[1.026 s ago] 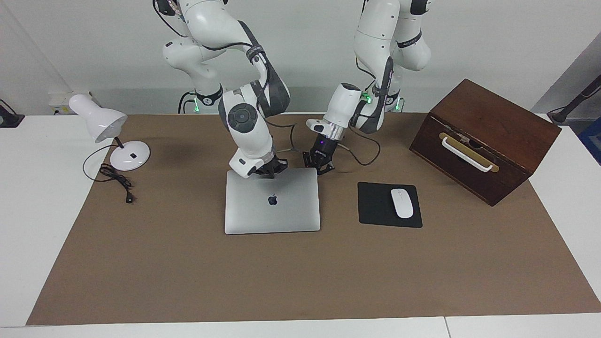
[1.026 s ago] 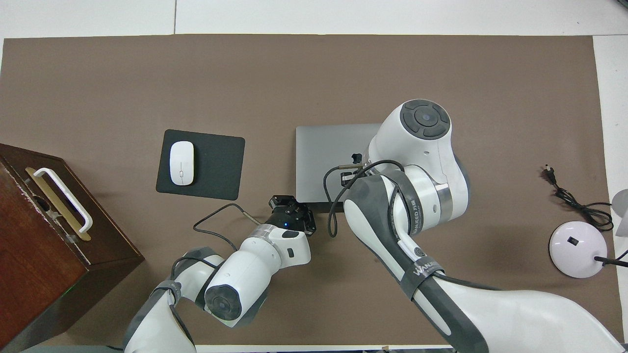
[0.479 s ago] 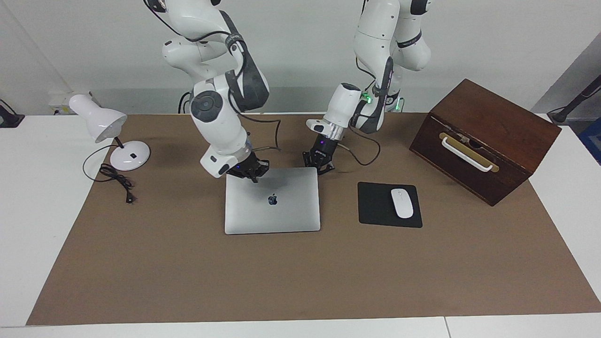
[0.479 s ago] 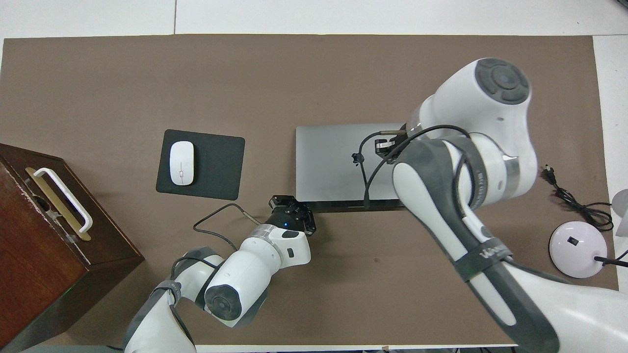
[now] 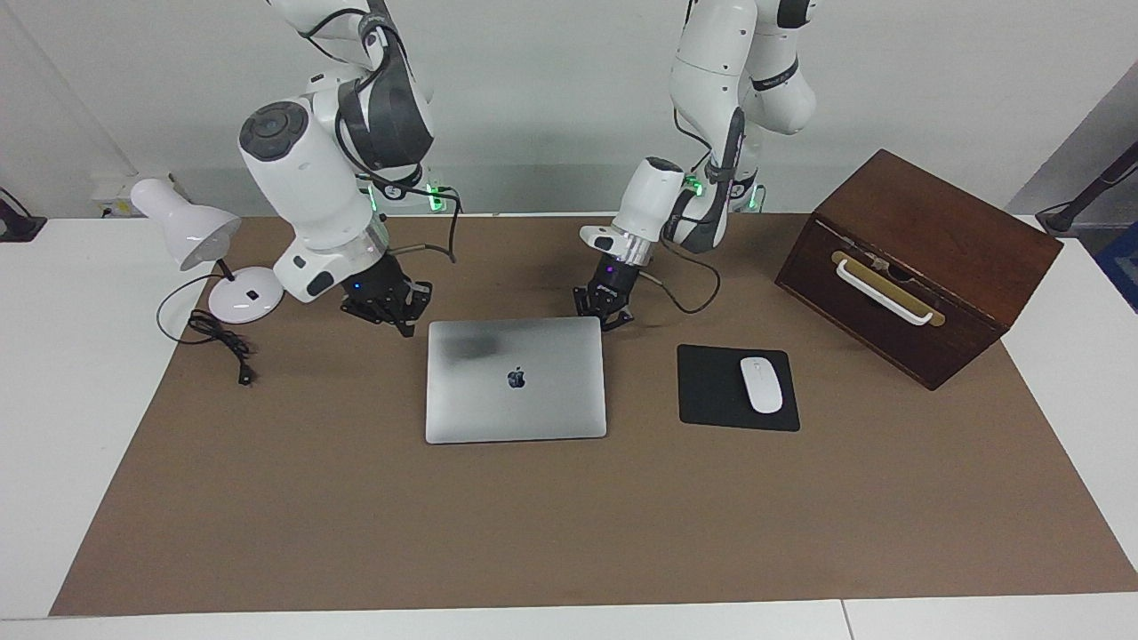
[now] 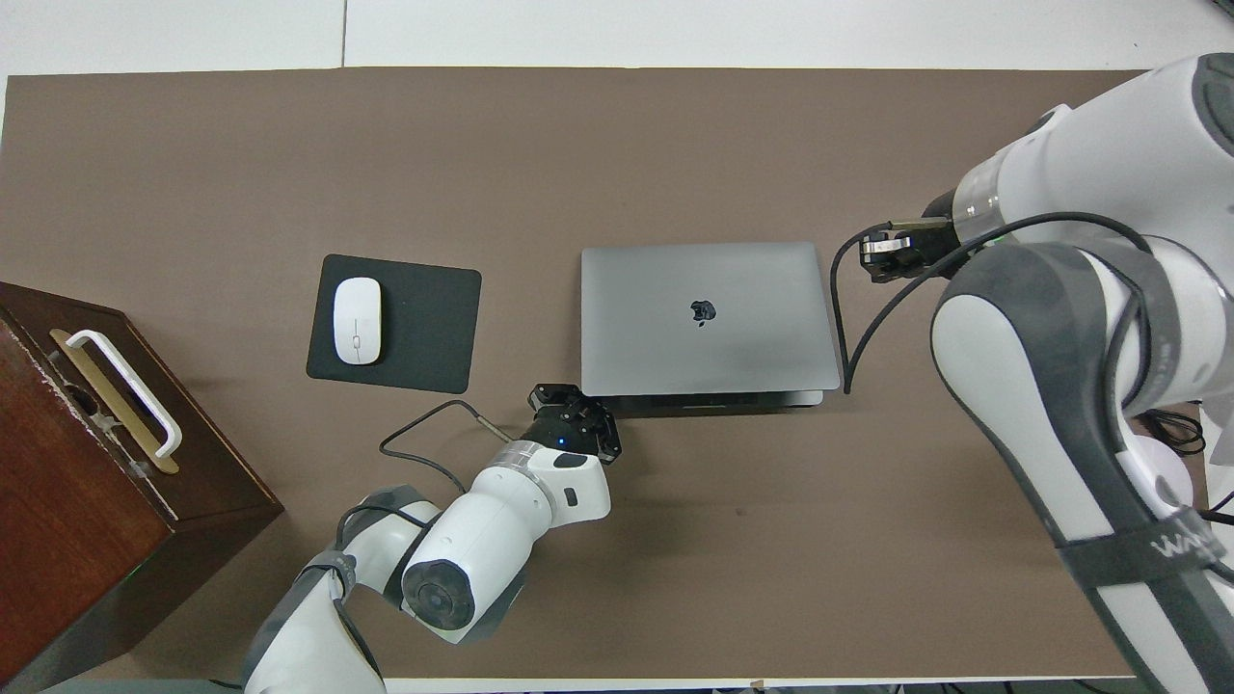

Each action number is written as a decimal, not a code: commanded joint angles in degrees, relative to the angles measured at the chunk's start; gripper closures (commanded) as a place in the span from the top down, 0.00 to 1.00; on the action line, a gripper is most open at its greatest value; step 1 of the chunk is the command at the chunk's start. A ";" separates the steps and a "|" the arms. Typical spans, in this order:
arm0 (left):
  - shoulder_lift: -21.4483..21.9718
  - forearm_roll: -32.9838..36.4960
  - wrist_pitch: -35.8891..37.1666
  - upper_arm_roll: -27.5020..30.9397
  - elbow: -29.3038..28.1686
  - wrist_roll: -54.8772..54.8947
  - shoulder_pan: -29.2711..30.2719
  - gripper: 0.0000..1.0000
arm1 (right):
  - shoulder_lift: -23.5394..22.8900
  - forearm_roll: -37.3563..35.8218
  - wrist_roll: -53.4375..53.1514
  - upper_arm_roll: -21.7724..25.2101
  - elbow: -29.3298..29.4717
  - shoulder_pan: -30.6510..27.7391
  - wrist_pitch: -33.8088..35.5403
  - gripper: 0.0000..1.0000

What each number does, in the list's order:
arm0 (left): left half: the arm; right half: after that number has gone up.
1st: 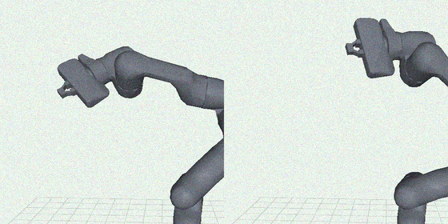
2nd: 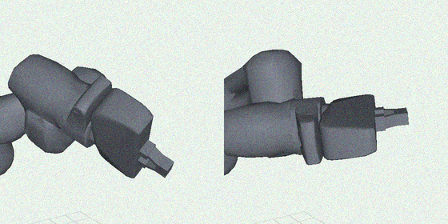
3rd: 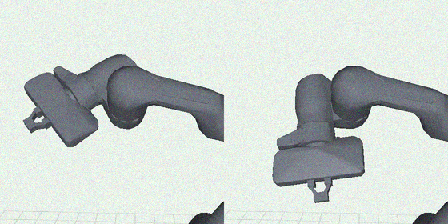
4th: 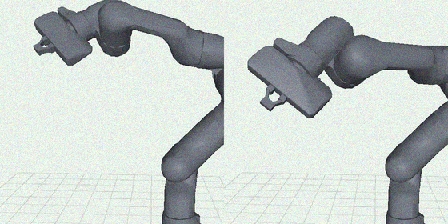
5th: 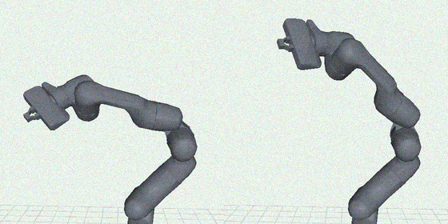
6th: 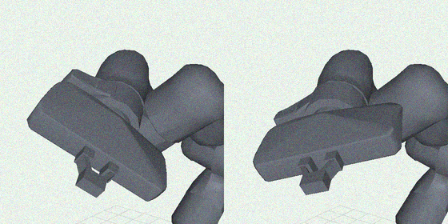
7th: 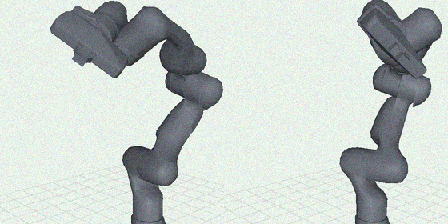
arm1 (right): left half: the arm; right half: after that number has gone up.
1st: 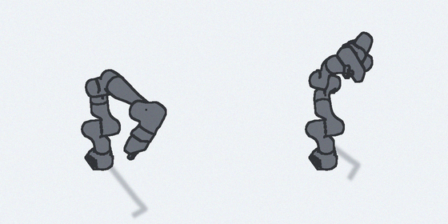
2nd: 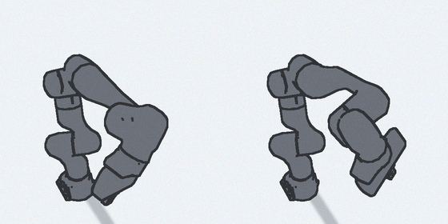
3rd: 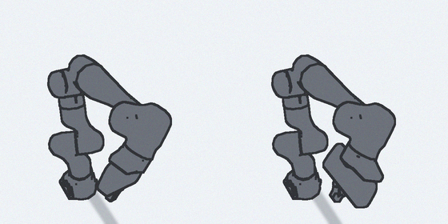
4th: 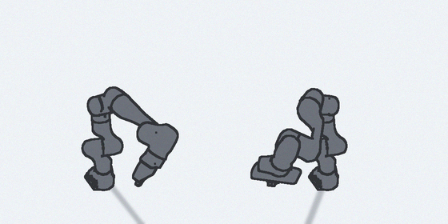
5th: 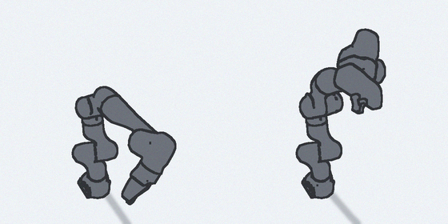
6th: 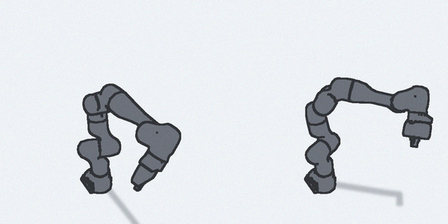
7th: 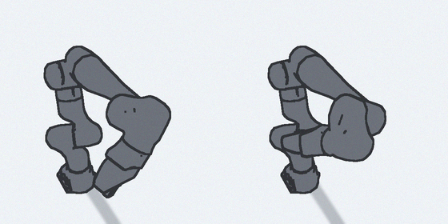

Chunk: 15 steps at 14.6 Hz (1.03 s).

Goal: Close laptop with both arms
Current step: 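Press the lid shut and withdraw the right gripper from the laptop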

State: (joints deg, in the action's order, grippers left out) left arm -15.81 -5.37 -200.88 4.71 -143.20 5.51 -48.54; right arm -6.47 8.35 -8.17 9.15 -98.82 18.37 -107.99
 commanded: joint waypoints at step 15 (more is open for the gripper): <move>5.15 -3.33 6.71 1.00 -1.55 -10.42 -0.07 0.00 | 10.68 -10.73 5.09 -0.28 0.30 -10.54 9.72 1.00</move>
State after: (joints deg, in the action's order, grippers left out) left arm -14.98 -8.06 -199.17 5.34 -143.29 -3.10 -48.48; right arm 2.78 -1.48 -4.34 9.43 -98.47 9.84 -100.38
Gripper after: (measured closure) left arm 0.991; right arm 0.000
